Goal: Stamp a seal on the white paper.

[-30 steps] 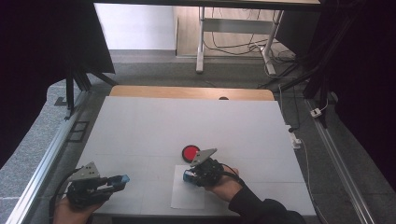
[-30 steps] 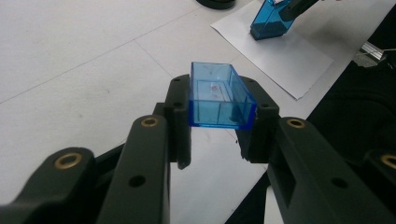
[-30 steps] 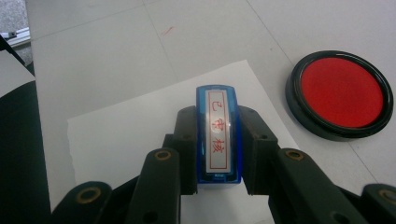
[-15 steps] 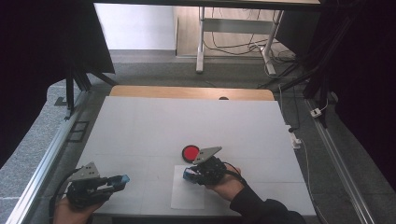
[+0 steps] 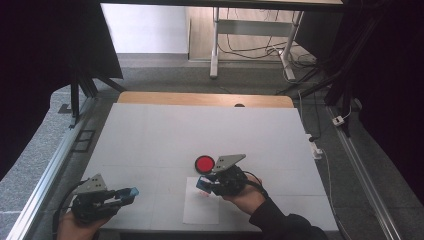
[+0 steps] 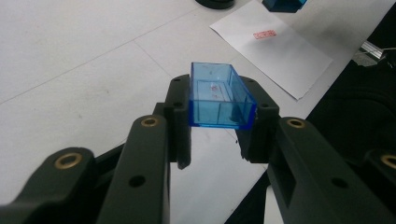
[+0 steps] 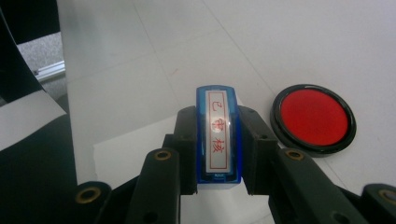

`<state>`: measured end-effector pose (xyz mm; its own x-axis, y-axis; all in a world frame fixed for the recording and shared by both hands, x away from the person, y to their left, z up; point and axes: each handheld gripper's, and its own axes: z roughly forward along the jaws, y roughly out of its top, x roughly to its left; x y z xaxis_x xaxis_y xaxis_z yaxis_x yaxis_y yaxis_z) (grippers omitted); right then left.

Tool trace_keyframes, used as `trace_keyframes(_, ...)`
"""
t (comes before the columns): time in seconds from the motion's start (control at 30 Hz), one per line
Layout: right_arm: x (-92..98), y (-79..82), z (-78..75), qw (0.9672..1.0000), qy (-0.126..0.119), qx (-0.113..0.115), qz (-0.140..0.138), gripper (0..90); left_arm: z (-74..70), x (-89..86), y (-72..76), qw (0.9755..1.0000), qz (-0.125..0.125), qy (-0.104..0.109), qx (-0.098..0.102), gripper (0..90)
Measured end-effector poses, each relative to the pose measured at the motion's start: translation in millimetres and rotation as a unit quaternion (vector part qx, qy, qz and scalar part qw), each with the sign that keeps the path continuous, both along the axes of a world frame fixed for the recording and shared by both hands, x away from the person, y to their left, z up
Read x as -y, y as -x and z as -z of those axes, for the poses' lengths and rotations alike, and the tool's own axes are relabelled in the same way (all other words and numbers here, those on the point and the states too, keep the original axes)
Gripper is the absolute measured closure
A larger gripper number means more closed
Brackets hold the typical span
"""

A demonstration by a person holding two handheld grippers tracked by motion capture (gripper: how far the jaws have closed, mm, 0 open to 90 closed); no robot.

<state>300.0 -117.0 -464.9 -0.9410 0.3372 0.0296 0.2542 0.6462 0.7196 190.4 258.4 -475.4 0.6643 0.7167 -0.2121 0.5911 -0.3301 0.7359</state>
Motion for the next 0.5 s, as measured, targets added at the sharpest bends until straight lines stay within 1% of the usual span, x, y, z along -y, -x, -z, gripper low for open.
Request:
trace_keyframes(0.3,6.5,1.8,-12.3,0.9993,-0.036,0.003,0.002,70.8,0.0,0.3,-0.2,1.0000,0.000,-0.001,0.000,67.4)
trace_keyframes(0.4,7.9,1.9,-14.3,0.9992,-0.039,0.007,0.003,70.8,-0.1,0.7,-0.1,1.0000,0.001,-0.002,0.000,67.3)
trace_keyframes(0.5,8.9,2.1,-16.8,0.9988,-0.048,0.010,0.003,70.8,0.0,0.5,-0.2,1.0000,0.001,-0.002,0.000,67.4)
